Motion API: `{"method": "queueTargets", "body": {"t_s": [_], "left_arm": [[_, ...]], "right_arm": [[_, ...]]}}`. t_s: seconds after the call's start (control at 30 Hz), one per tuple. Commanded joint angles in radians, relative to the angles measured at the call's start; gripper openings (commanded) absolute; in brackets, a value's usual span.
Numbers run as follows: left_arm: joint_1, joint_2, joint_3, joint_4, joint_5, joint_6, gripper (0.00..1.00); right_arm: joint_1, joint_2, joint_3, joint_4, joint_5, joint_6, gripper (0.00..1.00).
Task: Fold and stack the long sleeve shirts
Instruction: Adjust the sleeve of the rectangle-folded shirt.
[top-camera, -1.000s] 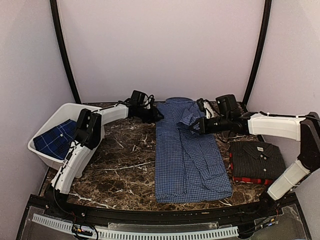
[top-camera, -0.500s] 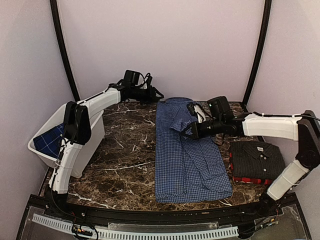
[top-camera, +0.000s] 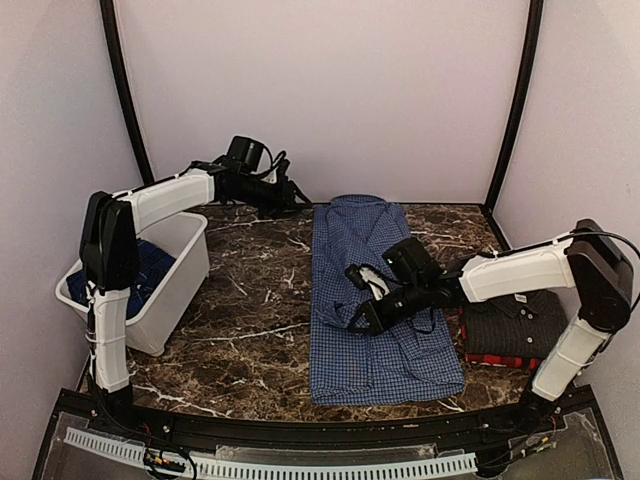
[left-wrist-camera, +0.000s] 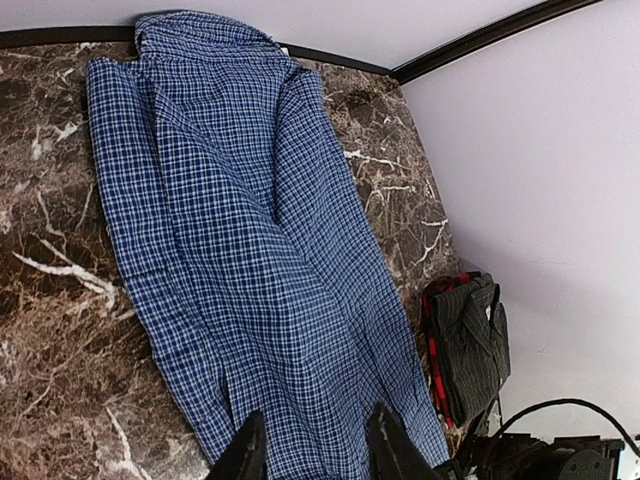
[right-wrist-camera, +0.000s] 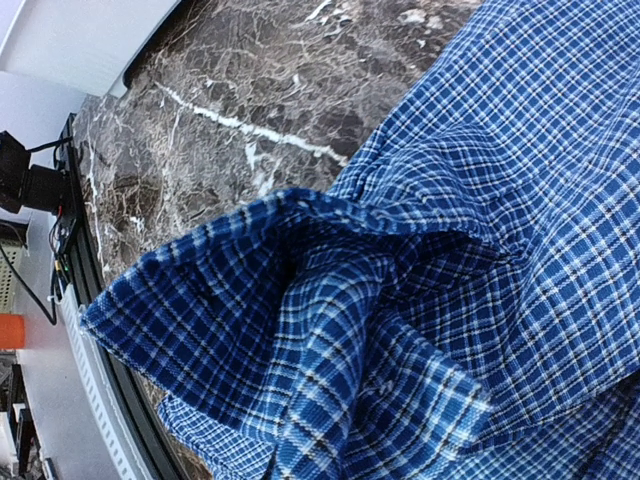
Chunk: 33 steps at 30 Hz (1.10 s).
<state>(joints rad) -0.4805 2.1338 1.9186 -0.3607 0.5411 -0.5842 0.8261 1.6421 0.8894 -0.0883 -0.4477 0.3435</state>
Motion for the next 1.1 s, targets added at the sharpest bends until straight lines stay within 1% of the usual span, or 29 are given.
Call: {"method": "queueTargets", "body": {"t_s": [0.0,0.13,0.27,0.37,0.53,0.67,0.9,1.07], "left_arm": [[-0.008,-0.147,-0.133,0.005,-0.002,0.003,0.33],[-0.018,-0.202,-0.227,0.015,0.003,0.012,0.34],[-0.036,-0.217,-0.295,0.028,0.008,0.012,0.33],[-0.052,-0.218,-0.32,0.044,0.013,0.002,0.33],[-0.085,-0.212,-0.343,0.052,0.014,-0.003,0.33],[-0.108,-0.2,-0.351,0.046,0.01,0.0,0.33],[-0.134,-0.178,-0.385,0.042,-0.016,-0.016,0.32],[-0.141,-0.141,-0.418,0.061,-0.039,-0.054,0.3]], "right_arm": [[0.034,0.005,-0.013,0.001,-0.019,0.019,0.0],[0.034,-0.003,-0.008,-0.021,0.009,0.028,0.0],[0.033,-0.025,0.022,-0.051,0.106,0.038,0.0],[0.027,-0.056,0.036,-0.06,0.172,0.042,0.0],[-0.007,-0.131,0.026,-0.079,0.231,0.041,0.0],[-0.019,-0.157,0.017,-0.098,0.177,0.008,0.0],[0.008,-0.156,-0.047,-0.051,0.038,-0.011,0.0],[0.016,-0.162,-0.086,-0.043,0.069,-0.029,0.0]]}}
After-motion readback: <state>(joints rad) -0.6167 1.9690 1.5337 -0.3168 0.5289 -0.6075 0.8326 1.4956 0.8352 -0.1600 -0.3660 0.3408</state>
